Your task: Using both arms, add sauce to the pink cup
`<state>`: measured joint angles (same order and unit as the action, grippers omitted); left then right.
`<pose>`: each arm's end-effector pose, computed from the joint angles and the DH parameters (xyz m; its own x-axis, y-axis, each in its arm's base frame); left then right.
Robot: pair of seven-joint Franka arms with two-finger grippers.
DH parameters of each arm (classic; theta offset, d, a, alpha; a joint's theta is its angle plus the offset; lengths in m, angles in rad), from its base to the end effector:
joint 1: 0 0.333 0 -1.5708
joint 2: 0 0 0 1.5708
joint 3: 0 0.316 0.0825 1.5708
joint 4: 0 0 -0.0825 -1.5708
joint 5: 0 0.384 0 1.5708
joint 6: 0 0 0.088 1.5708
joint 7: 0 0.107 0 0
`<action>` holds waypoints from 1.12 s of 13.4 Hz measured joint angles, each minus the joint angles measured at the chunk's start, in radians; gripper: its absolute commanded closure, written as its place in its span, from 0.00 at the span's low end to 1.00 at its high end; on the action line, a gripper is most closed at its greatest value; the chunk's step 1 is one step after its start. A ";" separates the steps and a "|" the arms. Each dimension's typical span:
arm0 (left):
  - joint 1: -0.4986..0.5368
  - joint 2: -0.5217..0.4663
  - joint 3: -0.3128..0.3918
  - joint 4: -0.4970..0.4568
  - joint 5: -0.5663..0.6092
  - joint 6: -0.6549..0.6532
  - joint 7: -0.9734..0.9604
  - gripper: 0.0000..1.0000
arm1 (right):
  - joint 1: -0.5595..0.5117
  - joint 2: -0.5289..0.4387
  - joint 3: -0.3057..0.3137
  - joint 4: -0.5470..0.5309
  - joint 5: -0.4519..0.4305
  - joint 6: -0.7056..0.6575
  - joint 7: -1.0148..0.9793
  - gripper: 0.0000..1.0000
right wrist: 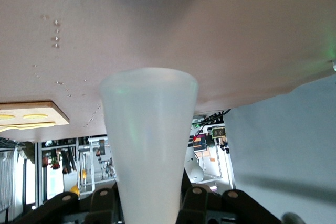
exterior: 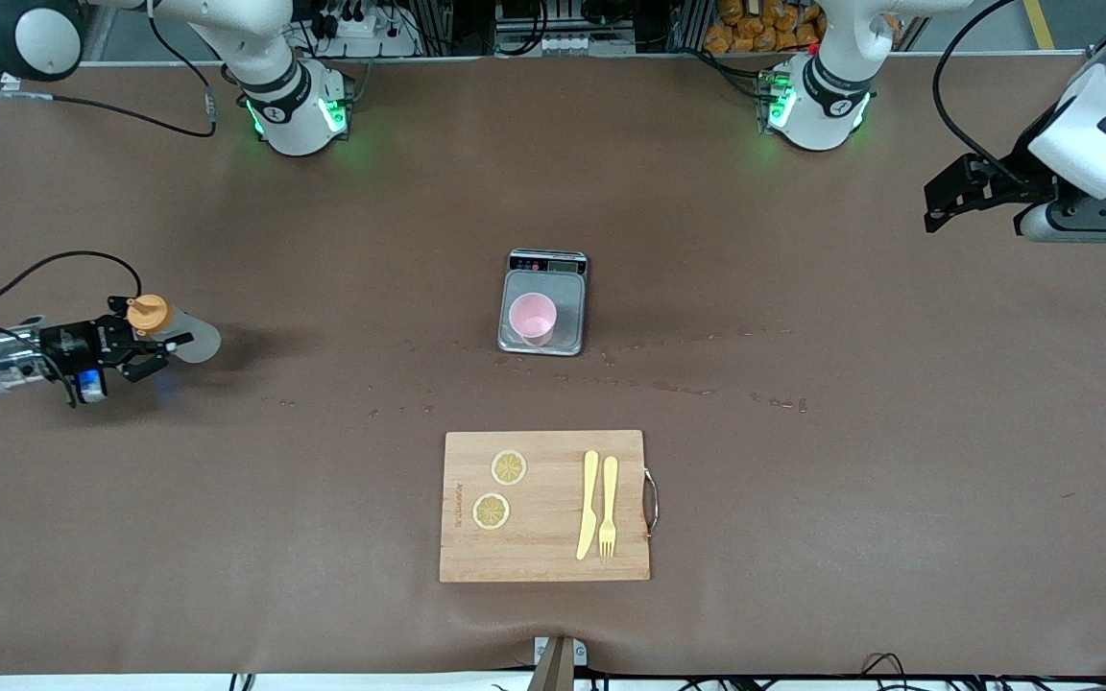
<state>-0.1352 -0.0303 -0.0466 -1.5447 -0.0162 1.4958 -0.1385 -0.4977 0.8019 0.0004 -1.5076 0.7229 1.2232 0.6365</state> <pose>0.5284 -0.0994 0.6467 0.9988 -0.0444 -0.0205 -0.0442 -0.9990 0.0120 0.5617 -0.2066 0.1923 0.0109 -0.3066 -0.9518 -0.9398 -0.3284 0.0950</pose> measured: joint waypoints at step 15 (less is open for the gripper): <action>0.006 0.000 0.016 0.000 0.000 0.000 0.095 0.00 | -0.085 0.120 0.002 0.107 -0.040 0.098 -0.113 0.00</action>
<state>-0.1290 -0.0305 -0.0303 -1.5445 -0.0162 1.4957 -0.0434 -0.5824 0.9222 0.0019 -1.4011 0.6826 1.3211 0.5237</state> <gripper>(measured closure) 0.000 0.004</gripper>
